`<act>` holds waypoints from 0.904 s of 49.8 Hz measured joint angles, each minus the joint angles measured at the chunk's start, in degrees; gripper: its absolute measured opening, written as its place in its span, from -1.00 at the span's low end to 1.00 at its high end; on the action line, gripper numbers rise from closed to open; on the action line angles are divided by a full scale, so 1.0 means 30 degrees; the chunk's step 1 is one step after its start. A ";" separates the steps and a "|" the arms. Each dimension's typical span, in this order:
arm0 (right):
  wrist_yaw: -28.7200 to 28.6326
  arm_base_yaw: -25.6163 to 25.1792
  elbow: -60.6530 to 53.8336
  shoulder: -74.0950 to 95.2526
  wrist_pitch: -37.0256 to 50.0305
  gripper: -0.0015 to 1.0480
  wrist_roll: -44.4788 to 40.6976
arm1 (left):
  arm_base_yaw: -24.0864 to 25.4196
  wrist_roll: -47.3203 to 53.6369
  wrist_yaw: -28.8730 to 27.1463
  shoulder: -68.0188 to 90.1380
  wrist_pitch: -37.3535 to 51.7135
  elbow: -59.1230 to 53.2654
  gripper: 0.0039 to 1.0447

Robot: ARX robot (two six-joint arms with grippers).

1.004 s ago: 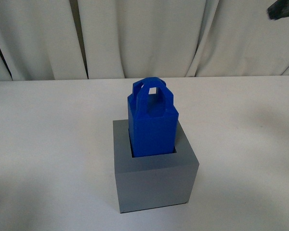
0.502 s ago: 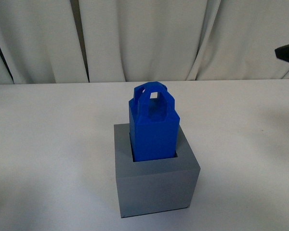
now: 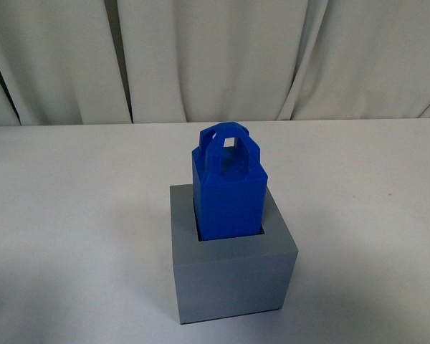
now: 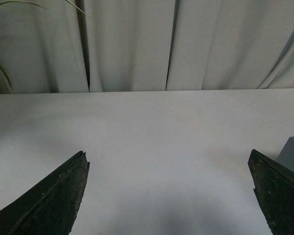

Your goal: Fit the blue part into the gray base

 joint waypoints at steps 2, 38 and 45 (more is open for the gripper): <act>0.0000 -0.0007 -0.0248 -0.0306 -0.0051 -0.95 0.0007 | 0.0000 0.0000 0.0000 0.0000 0.0000 0.0000 0.89; -0.0015 -0.0007 -0.3847 -0.7737 -0.3825 -0.95 0.0087 | 0.0000 -0.0007 0.0000 0.0000 0.0000 0.0000 0.89; -0.0022 -0.0007 -0.3847 -0.9559 -0.5428 -0.95 0.0087 | -0.0007 0.0000 0.0000 0.0000 0.0000 0.0000 0.89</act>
